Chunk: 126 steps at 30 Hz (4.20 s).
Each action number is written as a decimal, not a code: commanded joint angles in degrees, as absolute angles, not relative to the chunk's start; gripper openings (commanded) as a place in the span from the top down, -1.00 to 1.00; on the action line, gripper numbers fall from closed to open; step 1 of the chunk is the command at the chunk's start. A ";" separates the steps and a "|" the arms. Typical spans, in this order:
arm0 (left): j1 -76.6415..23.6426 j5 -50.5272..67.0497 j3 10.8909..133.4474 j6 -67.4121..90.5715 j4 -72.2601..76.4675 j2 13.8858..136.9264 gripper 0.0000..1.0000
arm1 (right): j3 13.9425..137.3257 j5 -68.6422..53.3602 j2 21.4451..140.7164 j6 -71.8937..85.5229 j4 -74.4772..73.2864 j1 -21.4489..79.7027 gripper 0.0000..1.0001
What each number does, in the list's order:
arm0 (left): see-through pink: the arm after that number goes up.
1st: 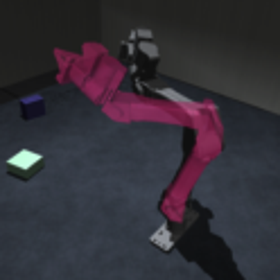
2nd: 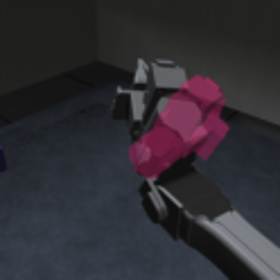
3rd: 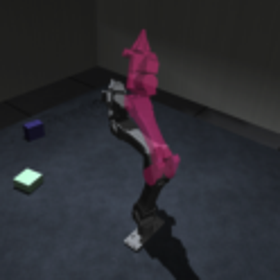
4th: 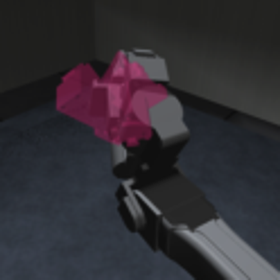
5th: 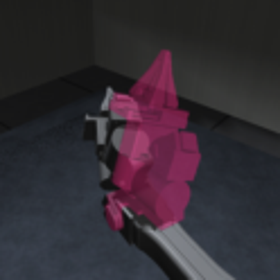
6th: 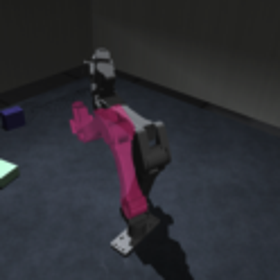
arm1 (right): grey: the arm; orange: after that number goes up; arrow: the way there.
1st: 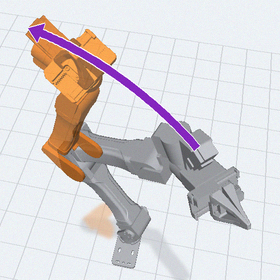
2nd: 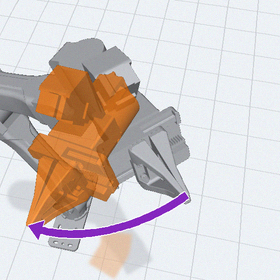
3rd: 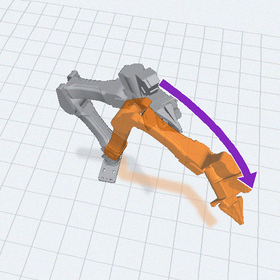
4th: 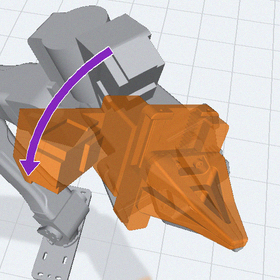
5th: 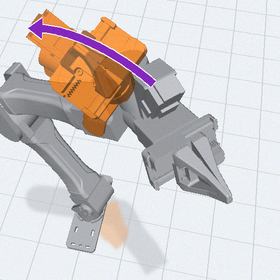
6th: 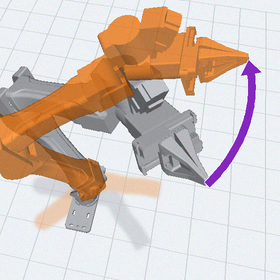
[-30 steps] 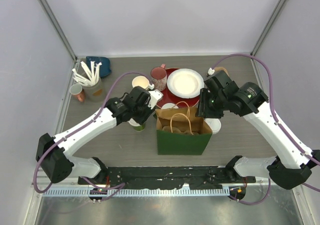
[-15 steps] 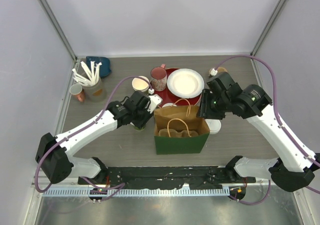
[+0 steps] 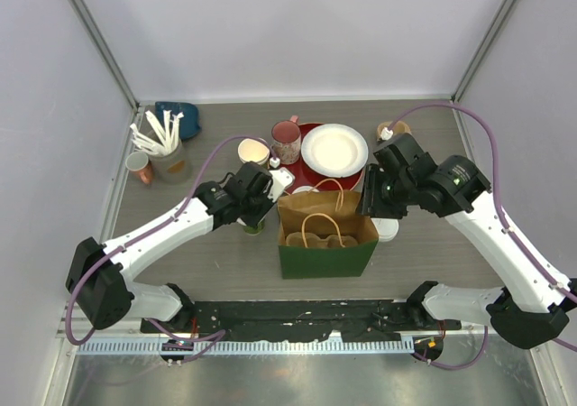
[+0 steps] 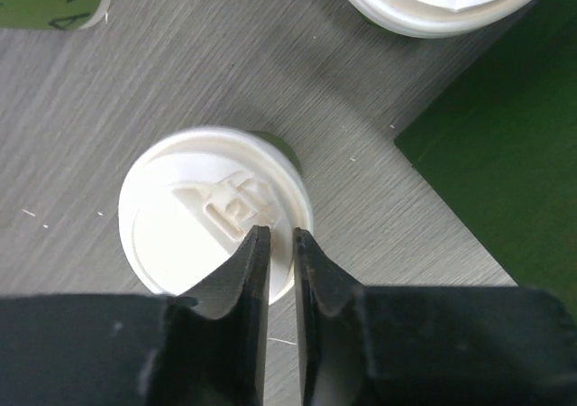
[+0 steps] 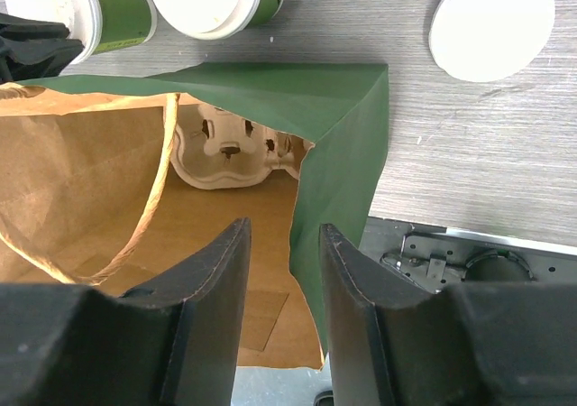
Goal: Pack the takeout coffee
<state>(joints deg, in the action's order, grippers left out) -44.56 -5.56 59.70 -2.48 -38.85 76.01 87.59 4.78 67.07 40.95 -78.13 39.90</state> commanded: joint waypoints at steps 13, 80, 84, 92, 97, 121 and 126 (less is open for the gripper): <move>-41.66 4.12 67.39 -10.18 -46.92 72.78 1.00 | 87.80 4.22 65.57 41.84 -78.58 40.08 0.22; -51.94 29.70 116.72 -41.15 -80.16 77.95 1.00 | 86.14 -13.18 61.88 42.53 -59.42 46.66 0.19; -52.47 30.67 112.95 -40.34 -77.00 77.87 1.00 | 83.42 -15.64 58.28 45.16 -55.29 47.73 0.24; -55.45 29.44 103.99 -50.78 -73.57 76.73 1.00 | 76.56 -14.95 53.53 48.87 -51.95 48.25 0.29; -58.53 30.50 103.97 -61.76 -75.92 78.91 1.00 | 76.20 -13.88 53.08 48.95 -52.99 48.25 0.28; -61.79 21.88 93.79 -68.38 -71.73 79.64 1.00 | 84.09 7.26 57.64 52.38 -66.60 48.25 0.10; -61.79 21.10 90.88 -66.89 -68.82 77.52 1.00 | 91.22 8.70 66.43 48.35 -68.03 51.92 0.01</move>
